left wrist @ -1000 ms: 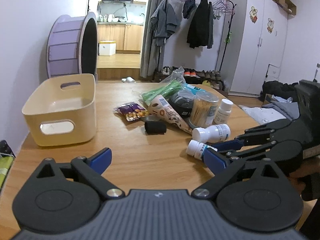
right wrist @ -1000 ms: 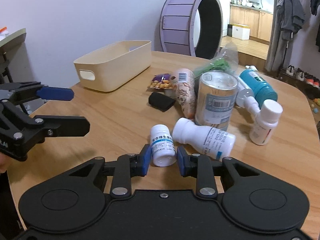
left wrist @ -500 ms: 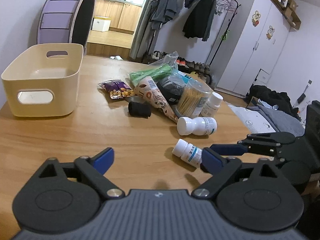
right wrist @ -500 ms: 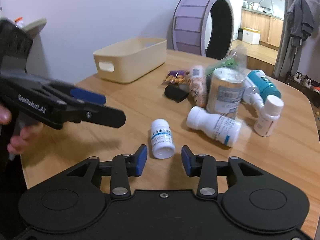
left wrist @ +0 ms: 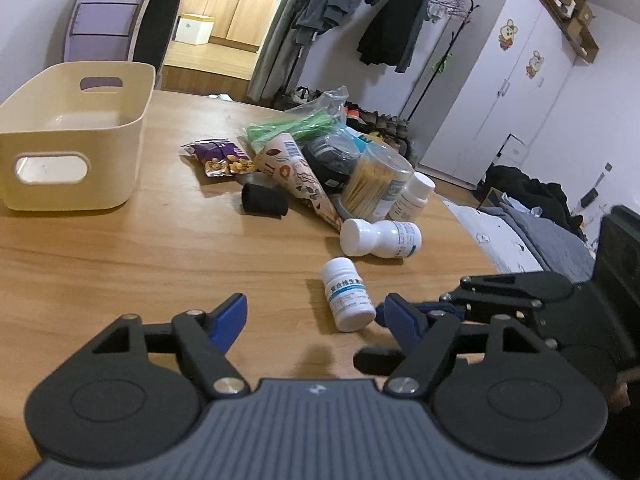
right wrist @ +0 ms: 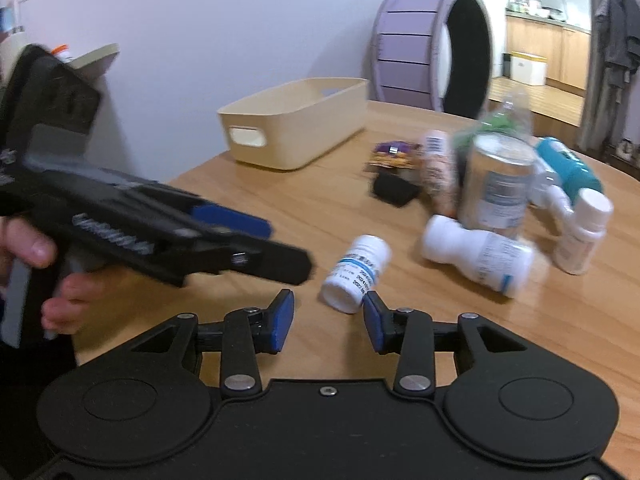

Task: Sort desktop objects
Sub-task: 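Lower the left gripper onto the small white pill bottle and close it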

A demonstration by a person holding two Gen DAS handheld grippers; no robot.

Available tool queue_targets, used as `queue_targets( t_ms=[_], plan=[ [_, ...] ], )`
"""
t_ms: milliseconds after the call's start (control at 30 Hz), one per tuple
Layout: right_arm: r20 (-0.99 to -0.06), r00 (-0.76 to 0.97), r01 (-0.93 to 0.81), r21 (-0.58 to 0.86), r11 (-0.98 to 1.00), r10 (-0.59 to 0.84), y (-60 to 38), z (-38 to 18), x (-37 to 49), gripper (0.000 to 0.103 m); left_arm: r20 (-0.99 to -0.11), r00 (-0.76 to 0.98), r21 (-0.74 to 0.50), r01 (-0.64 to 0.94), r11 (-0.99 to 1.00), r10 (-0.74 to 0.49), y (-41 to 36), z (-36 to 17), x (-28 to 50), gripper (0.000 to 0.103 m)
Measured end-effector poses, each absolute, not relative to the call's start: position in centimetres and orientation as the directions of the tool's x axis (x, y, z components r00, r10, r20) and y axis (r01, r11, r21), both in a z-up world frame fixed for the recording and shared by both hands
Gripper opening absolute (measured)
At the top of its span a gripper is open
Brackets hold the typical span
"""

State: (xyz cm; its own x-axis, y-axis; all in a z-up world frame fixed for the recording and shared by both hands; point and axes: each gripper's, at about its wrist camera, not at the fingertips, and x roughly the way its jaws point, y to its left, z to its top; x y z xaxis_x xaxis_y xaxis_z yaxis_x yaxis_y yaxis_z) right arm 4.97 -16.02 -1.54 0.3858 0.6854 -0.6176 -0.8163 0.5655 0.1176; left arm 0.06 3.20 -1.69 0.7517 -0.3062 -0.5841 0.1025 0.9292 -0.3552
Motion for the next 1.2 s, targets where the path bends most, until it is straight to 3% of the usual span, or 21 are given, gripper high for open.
queue_targets(
  t_ms=[200,267,367,567,833,1000,1200],
  plan=[
    [-0.616,0.405,-0.805,0.111,0.583,0.675,-16.7,-1.0,4.8,0.041,-0.581,0.760,-0.329,0.107,0.938,-0.290,3.1,-1.3,0.2,0.074],
    [-0.614,0.435,-0.781,0.106,0.615,0.658,-17.4,-0.9,5.1,0.051,-0.583,0.757,-0.323,0.119,0.939,-0.297,2.8,-1.3,0.4,0.062],
    [-0.613,0.468,-0.749,0.108,0.654,0.637,-18.6,-1.0,5.8,0.056,-0.591,0.745,-0.307,0.146,0.940,-0.309,1.9,-1.3,0.9,0.049],
    [-0.594,0.509,-0.708,0.122,0.695,0.623,-21.2,-0.8,6.2,0.071,-0.615,0.720,-0.285,0.177,0.942,-0.322,0.4,-1.0,2.9,0.046],
    [-0.568,0.548,-0.671,0.140,0.728,0.614,-23.8,-0.2,6.5,0.074,-0.707,0.627,-0.289,0.166,0.943,-0.327,-0.4,-1.1,6.4,0.042],
    [-0.557,0.558,-0.671,0.135,0.729,0.616,-24.2,0.2,6.5,0.075,-0.748,0.584,-0.250,0.191,0.949,-0.315,-1.4,-0.9,7.6,0.029],
    [-0.548,0.557,-0.676,0.137,0.724,0.624,-24.3,0.5,6.4,0.078,-0.745,0.591,-0.217,0.226,0.950,-0.311,-2.1,-1.1,7.5,0.025]
  ],
)
